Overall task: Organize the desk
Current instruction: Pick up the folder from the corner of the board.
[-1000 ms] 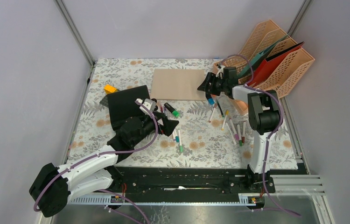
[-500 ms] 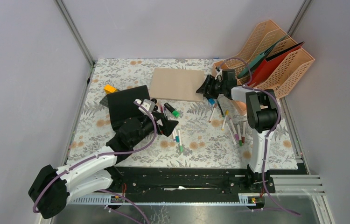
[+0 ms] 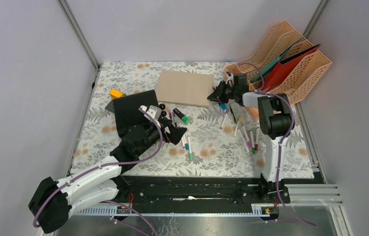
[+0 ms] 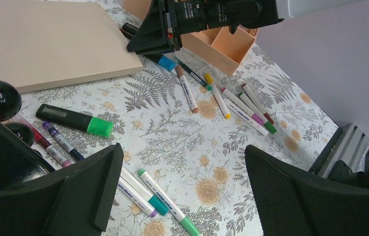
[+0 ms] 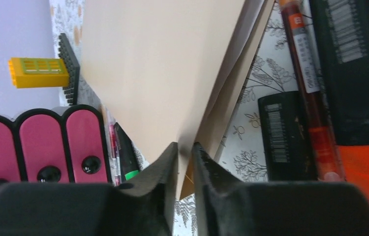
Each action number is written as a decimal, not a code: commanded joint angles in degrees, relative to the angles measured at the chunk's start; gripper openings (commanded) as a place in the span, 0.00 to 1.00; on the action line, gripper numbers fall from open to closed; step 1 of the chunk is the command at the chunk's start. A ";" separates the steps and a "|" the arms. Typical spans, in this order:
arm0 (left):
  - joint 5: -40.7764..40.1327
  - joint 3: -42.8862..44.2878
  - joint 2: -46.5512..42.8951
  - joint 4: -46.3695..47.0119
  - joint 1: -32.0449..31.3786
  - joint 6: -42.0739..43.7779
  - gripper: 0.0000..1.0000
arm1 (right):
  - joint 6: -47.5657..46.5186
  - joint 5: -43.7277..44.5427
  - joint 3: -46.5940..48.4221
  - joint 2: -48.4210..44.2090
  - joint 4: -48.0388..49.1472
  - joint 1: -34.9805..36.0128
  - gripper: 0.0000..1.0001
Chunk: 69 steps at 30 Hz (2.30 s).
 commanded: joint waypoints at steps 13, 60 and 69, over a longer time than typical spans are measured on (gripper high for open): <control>0.63 -0.15 -2.44 2.67 0.24 0.88 0.99 | 5.11 -4.88 -2.94 -9.99 12.83 -0.17 0.00; -17.14 36.74 69.73 53.28 -2.31 81.54 0.24 | 9.69 -4.34 -7.39 -31.40 -0.55 -1.23 0.00; -16.75 35.54 67.35 59.82 -2.30 82.94 0.00 | 5.62 -7.53 -6.57 -34.20 -1.72 -1.22 0.00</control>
